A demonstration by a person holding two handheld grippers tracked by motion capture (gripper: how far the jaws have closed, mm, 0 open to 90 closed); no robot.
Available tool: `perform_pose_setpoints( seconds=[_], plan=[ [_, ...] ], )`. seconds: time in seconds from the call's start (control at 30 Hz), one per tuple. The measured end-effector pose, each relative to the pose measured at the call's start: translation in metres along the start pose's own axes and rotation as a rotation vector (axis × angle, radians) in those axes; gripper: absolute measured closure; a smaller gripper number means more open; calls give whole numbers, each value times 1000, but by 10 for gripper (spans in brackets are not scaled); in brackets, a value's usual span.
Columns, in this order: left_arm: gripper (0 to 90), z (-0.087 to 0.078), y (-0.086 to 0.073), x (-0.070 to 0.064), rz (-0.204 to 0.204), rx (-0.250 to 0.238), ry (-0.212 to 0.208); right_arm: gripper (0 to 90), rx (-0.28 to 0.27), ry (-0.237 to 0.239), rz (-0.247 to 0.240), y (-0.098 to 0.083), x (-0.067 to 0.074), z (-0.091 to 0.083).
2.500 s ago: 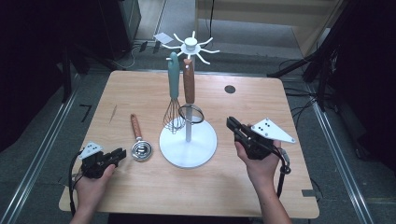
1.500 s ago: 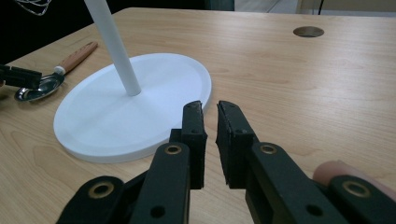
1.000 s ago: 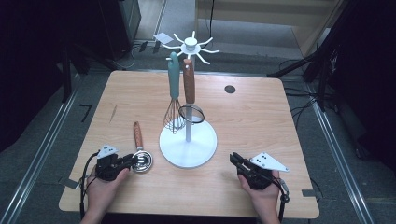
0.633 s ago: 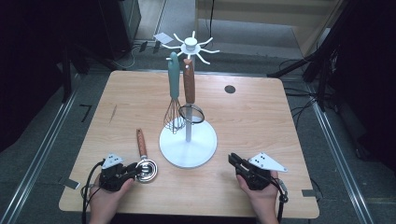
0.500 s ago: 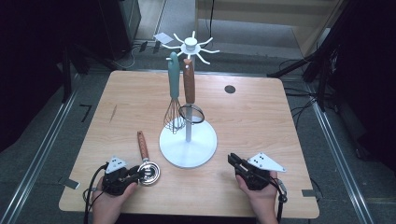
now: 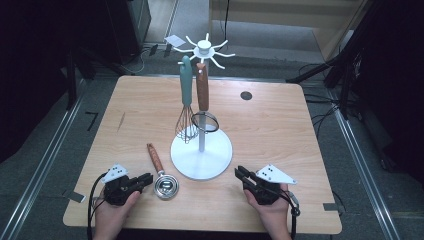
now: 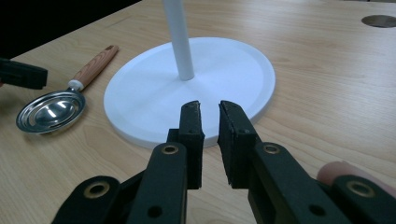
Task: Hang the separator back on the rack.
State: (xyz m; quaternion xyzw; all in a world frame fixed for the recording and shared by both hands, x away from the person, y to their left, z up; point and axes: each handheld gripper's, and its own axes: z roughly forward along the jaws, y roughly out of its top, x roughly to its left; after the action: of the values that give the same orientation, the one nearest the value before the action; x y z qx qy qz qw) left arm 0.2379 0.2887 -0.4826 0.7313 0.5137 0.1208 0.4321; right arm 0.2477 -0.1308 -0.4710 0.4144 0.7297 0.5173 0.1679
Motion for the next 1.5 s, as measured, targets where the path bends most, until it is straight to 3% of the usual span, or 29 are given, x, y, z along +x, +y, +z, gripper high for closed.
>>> perform_pose_setpoints(
  seconds=[0.13,0.33,0.6,0.77,1.03,1.17,1.27,1.37,1.5],
  plan=[
    [900,7,2,4,-18,20,23,811,4,15,-5,0,5,3],
    [900,17,1,-10,59,89,33,812,7,42,3,-1,11,8],
    [899,24,-2,-30,117,110,3,830,23,89,-4,-2,28,15],
    [895,29,-4,-47,153,123,-25,897,51,133,-16,-4,39,23],
    [893,36,-6,-66,168,137,-59,900,104,218,-40,-7,59,43],
    [882,38,-7,-72,189,142,-77,900,167,234,-103,-11,74,59],
    [884,35,-6,-69,198,139,-64,900,217,238,-130,-14,80,67],
    [881,29,-3,-55,161,113,-39,900,250,229,-129,-17,81,71],
    [870,21,1,-34,106,84,-7,900,253,231,-136,-17,79,69]
  ],
)
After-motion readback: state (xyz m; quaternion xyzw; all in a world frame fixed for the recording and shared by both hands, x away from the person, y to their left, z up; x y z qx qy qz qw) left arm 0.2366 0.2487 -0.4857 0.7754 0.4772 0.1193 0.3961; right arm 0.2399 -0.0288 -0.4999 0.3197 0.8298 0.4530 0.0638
